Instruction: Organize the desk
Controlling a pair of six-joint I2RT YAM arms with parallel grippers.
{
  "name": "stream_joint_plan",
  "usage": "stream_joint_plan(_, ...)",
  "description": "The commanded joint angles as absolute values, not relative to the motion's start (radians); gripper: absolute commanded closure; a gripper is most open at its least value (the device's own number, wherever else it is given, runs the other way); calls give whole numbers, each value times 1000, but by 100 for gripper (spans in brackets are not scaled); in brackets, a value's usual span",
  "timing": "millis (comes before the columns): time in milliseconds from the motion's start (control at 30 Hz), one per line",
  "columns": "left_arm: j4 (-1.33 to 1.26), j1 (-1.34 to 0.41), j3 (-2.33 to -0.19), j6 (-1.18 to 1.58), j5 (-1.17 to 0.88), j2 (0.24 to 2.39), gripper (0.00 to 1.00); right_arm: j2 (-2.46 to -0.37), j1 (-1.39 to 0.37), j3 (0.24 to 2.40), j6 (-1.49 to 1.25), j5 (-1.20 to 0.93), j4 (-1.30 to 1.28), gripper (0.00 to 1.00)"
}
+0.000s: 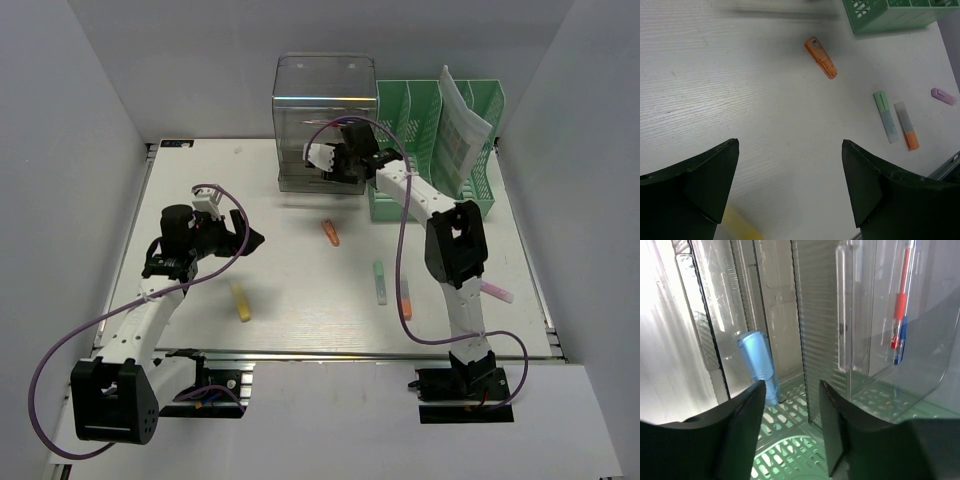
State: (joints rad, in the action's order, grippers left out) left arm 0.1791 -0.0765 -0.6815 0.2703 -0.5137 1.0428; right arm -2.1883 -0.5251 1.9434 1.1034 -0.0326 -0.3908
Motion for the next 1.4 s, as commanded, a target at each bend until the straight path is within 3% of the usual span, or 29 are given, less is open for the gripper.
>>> stream_joint_plan(0,158,-80,-677,267,-535,1025,7,-2077,-523,1973,1013,-60,-360,49)
stream_joint_plan(200,155,-80,-680,271,-552,1040,11,-1909,-515,1821,631,-201,-382,76)
stream_joint_plan(267,155,-80,-681,271,-554,1042,13,-1895,-518,1780,490,-270,-434,79)
stream_joint_plan(533,166,-80,-683,272,-532,1038,20,-1934,-522,1713,178,-405,-494,34)
stream_joint_plan(700,114,-89,-660,331,-487,1054,21,-1919,-508,1655,108,-341,-430,31)
stream_joint_plan(867,196,-161,-790,396,-411,1202,21,-1792,-465,1552,19,-288,-373,30)
stream_joint_plan(1000,274,-320,-937,442,-278,1356,21,-1729,-422,1497,-34,-261,-384,29)
stream_joint_plan(1167,389,-492,-1089,549,-36,1518,21,-1600,-342,1422,-98,-247,-357,20)
stream_joint_plan(1233,457,-564,-1144,616,50,1619,20,-1563,-296,1395,-107,-290,-360,32)
stream_joint_plan(1300,511,-610,-1254,661,174,1693,21,-1539,-270,1375,-118,-337,-364,50)
stream_joint_plan(1367,624,-659,-1403,745,289,1816,21,-1496,-253,1330,-126,-354,-332,54)
